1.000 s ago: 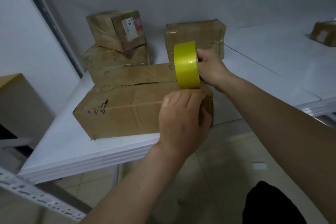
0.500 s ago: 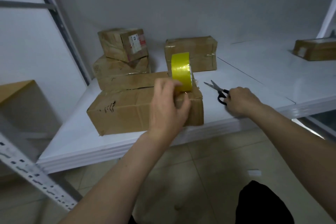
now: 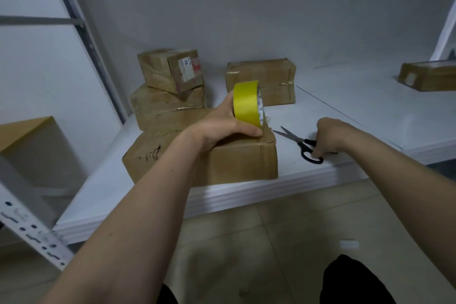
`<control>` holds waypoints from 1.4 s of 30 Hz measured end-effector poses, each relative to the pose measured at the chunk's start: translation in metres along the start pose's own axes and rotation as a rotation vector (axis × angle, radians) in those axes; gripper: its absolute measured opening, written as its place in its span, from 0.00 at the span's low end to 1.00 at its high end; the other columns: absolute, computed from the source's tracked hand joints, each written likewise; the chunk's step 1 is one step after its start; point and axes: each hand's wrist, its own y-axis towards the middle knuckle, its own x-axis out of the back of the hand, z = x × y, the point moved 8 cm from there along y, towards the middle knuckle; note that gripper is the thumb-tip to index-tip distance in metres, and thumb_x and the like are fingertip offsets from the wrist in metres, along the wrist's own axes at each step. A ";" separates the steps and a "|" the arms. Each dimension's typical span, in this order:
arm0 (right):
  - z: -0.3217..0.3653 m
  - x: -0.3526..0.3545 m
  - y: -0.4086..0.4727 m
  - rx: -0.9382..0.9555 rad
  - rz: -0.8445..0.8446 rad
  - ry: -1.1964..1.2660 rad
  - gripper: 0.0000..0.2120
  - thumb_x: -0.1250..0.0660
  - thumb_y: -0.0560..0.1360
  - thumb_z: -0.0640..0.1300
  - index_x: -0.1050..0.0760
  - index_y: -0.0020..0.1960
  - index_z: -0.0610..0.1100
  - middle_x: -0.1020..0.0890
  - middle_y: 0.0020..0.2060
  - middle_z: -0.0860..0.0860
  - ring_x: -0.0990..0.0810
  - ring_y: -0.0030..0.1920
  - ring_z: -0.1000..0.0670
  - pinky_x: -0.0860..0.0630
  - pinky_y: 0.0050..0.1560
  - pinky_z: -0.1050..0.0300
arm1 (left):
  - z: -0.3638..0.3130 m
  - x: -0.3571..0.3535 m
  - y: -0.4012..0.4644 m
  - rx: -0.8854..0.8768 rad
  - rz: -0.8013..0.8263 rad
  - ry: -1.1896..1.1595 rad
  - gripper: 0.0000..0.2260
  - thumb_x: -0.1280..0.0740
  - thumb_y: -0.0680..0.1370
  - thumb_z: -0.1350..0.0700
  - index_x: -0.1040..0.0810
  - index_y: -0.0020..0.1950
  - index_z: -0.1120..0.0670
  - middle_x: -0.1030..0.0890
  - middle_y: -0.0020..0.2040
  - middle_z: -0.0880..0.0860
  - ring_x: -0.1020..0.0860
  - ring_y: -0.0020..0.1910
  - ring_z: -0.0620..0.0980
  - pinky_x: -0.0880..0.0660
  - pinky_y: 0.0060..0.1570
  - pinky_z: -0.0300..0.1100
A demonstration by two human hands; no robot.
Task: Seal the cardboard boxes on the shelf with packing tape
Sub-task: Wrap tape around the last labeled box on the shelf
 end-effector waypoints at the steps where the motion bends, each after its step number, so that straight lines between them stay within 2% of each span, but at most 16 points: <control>1: -0.001 0.001 0.000 -0.005 0.027 0.002 0.18 0.24 0.65 0.45 0.33 0.38 0.43 0.27 0.35 0.49 0.28 0.34 0.49 0.33 0.33 0.59 | -0.001 0.002 0.000 -0.025 -0.022 -0.014 0.46 0.19 0.56 0.59 0.33 0.71 0.49 0.20 0.61 0.50 0.21 0.59 0.48 0.24 0.61 0.43; 5: -0.010 0.007 -0.004 -0.037 0.028 0.017 0.17 0.24 0.65 0.49 0.31 0.38 0.42 0.24 0.33 0.48 0.26 0.34 0.49 0.33 0.35 0.59 | -0.004 0.005 0.001 -0.077 -0.095 -0.043 0.44 0.16 0.57 0.61 0.30 0.69 0.49 0.20 0.59 0.49 0.20 0.57 0.46 0.24 0.55 0.40; 8: -0.011 0.007 -0.004 -0.045 -0.007 0.043 0.14 0.24 0.64 0.47 0.28 0.36 0.41 0.22 0.29 0.48 0.24 0.31 0.47 0.31 0.34 0.60 | -0.003 0.009 0.000 -0.073 -0.144 -0.087 0.45 0.16 0.51 0.55 0.29 0.66 0.47 0.19 0.59 0.50 0.20 0.57 0.48 0.22 0.56 0.43; 10: -0.017 0.008 -0.001 -0.063 -0.054 0.136 0.14 0.24 0.64 0.47 0.27 0.34 0.39 0.23 0.28 0.46 0.24 0.30 0.46 0.31 0.33 0.60 | -0.003 0.009 0.000 -0.071 -0.131 -0.078 0.44 0.16 0.54 0.58 0.30 0.68 0.48 0.19 0.59 0.50 0.20 0.57 0.48 0.22 0.56 0.42; 12: -0.024 0.011 0.001 -0.051 -0.095 0.324 0.14 0.24 0.66 0.47 0.24 0.35 0.37 0.23 0.29 0.44 0.26 0.30 0.45 0.33 0.31 0.59 | -0.003 0.007 0.001 -0.063 -0.111 -0.086 0.43 0.18 0.60 0.64 0.31 0.71 0.50 0.19 0.58 0.51 0.19 0.55 0.46 0.22 0.53 0.40; 15: -0.026 0.015 -0.004 0.062 -0.095 0.746 0.07 0.24 0.68 0.39 0.21 0.39 0.37 0.24 0.32 0.43 0.30 0.30 0.48 0.35 0.31 0.59 | 0.004 0.006 0.003 -0.011 -0.061 -0.152 0.44 0.24 0.65 0.72 0.38 0.76 0.52 0.18 0.52 0.54 0.16 0.46 0.47 0.20 0.50 0.41; 18: -0.023 0.012 -0.015 0.153 0.027 0.943 0.12 0.22 0.64 0.44 0.19 0.43 0.39 0.25 0.32 0.47 0.30 0.34 0.51 0.35 0.35 0.58 | 0.006 0.003 0.005 0.003 -0.006 -0.176 0.47 0.24 0.64 0.73 0.40 0.78 0.52 0.19 0.56 0.62 0.17 0.48 0.51 0.20 0.54 0.46; 21: -0.013 0.004 -0.029 0.286 0.205 0.842 0.22 0.19 0.57 0.51 0.19 0.44 0.39 0.24 0.31 0.50 0.29 0.33 0.53 0.35 0.34 0.61 | 0.005 0.003 0.006 -0.010 -0.001 -0.201 0.47 0.24 0.62 0.71 0.38 0.77 0.51 0.19 0.54 0.58 0.17 0.47 0.50 0.20 0.53 0.46; 23: -0.012 0.000 -0.035 0.368 0.285 0.851 0.33 0.17 0.45 0.60 0.17 0.43 0.41 0.21 0.32 0.51 0.27 0.31 0.55 0.30 0.33 0.64 | 0.005 0.003 0.006 -0.019 0.003 -0.222 0.49 0.23 0.60 0.71 0.39 0.76 0.51 0.20 0.54 0.55 0.17 0.47 0.49 0.20 0.52 0.46; 25: -0.015 -0.004 -0.036 0.427 0.344 0.826 0.38 0.19 0.39 0.67 0.16 0.41 0.43 0.20 0.35 0.49 0.26 0.31 0.56 0.29 0.35 0.63 | 0.004 0.003 0.006 -0.010 0.015 -0.254 0.48 0.24 0.62 0.74 0.40 0.76 0.51 0.17 0.50 0.52 0.16 0.46 0.48 0.20 0.50 0.45; 27: -0.013 -0.004 -0.038 0.475 0.384 0.766 0.39 0.20 0.40 0.68 0.16 0.43 0.44 0.20 0.38 0.47 0.26 0.32 0.55 0.29 0.36 0.62 | 0.004 0.001 0.005 0.017 0.024 -0.306 0.44 0.26 0.65 0.75 0.39 0.75 0.51 0.14 0.42 0.50 0.16 0.43 0.49 0.19 0.46 0.44; 29: -0.009 -0.002 -0.042 0.510 0.402 0.706 0.39 0.20 0.40 0.67 0.16 0.44 0.44 0.19 0.38 0.48 0.24 0.34 0.56 0.28 0.36 0.63 | 0.003 -0.001 0.005 0.052 0.029 -0.400 0.42 0.26 0.64 0.71 0.39 0.73 0.52 0.14 0.40 0.51 0.15 0.41 0.51 0.18 0.42 0.44; 34: 0.002 0.004 -0.048 0.498 0.418 0.554 0.16 0.21 0.56 0.52 0.16 0.42 0.47 0.18 0.36 0.52 0.23 0.37 0.58 0.28 0.44 0.60 | -0.001 -0.005 0.008 0.119 0.070 -0.499 0.38 0.23 0.65 0.59 0.35 0.72 0.53 0.19 0.54 0.56 0.15 0.45 0.52 0.18 0.44 0.48; 38: 0.003 0.007 -0.045 0.478 0.415 0.478 0.25 0.22 0.51 0.60 0.16 0.43 0.48 0.19 0.35 0.53 0.23 0.36 0.59 0.30 0.47 0.57 | -0.009 -0.005 0.013 0.138 0.182 -0.374 0.28 0.26 0.66 0.56 0.27 0.66 0.53 0.17 0.54 0.55 0.16 0.48 0.51 0.18 0.44 0.44; 39: 0.002 0.007 -0.044 0.476 0.406 0.471 0.27 0.22 0.50 0.62 0.16 0.43 0.47 0.19 0.36 0.52 0.24 0.37 0.58 0.31 0.47 0.57 | -0.009 -0.006 0.015 0.125 0.187 -0.361 0.29 0.26 0.66 0.57 0.28 0.67 0.54 0.18 0.55 0.55 0.16 0.48 0.51 0.18 0.44 0.45; 42: -0.003 0.011 -0.035 0.478 0.357 0.461 0.38 0.23 0.45 0.71 0.17 0.45 0.45 0.21 0.39 0.48 0.25 0.41 0.52 0.32 0.49 0.55 | -0.001 -0.005 0.024 0.067 0.135 -0.423 0.43 0.22 0.60 0.57 0.35 0.73 0.55 0.18 0.56 0.54 0.17 0.50 0.54 0.19 0.50 0.49</control>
